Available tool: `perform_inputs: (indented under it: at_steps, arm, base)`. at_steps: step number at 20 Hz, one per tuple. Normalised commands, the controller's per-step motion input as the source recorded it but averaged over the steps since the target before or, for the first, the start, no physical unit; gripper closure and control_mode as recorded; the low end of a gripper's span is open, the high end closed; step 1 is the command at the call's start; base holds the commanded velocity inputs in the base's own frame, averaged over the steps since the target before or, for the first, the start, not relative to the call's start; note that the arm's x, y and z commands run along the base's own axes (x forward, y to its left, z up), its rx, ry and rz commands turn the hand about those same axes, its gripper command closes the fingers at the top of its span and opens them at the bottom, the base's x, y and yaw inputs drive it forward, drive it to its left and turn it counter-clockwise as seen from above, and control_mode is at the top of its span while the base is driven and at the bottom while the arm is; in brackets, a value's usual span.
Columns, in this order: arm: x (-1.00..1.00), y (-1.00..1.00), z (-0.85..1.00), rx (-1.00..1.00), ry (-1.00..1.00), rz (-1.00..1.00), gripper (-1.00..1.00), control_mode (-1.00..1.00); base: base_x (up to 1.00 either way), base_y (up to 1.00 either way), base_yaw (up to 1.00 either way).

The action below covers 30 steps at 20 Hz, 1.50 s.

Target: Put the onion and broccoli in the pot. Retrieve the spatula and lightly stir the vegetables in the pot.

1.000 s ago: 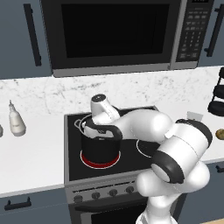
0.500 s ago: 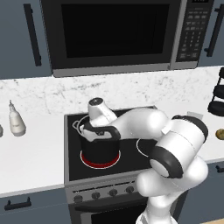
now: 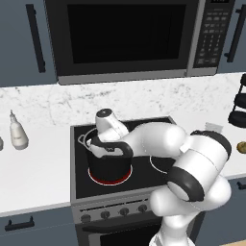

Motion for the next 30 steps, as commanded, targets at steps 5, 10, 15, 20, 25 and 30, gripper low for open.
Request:
perform_inputs:
  at_steps: [5,10,15,20,25,30]
  arm:
    - [-0.11,0.0,0.07,0.0,-0.05,0.0,-1.0,-1.0]
    - [0.0,-0.03,0.12,0.0,0.0,0.0,-1.0,-1.0]
    - [0.07,-0.04,0.0,0.0,0.0,0.0,-1.0,-1.0]
    - [0.0,0.0,-0.03,0.0,-0.05,0.0,-1.0,-1.0]
    - [0.0,0.0,0.3,0.0,-0.05,0.0,-1.0,-1.0]
    - [-0.1,0.0,0.5,0.0,-0.1,0.0,-1.0,-1.0]
  base:
    - [0.0,0.0,0.0]
    - [0.0,0.0,0.0]
    - [0.0,0.0,0.0]
    - [0.0,0.0,0.0]
    - [0.0,0.0,0.0]
    - [0.0,0.0,0.0]
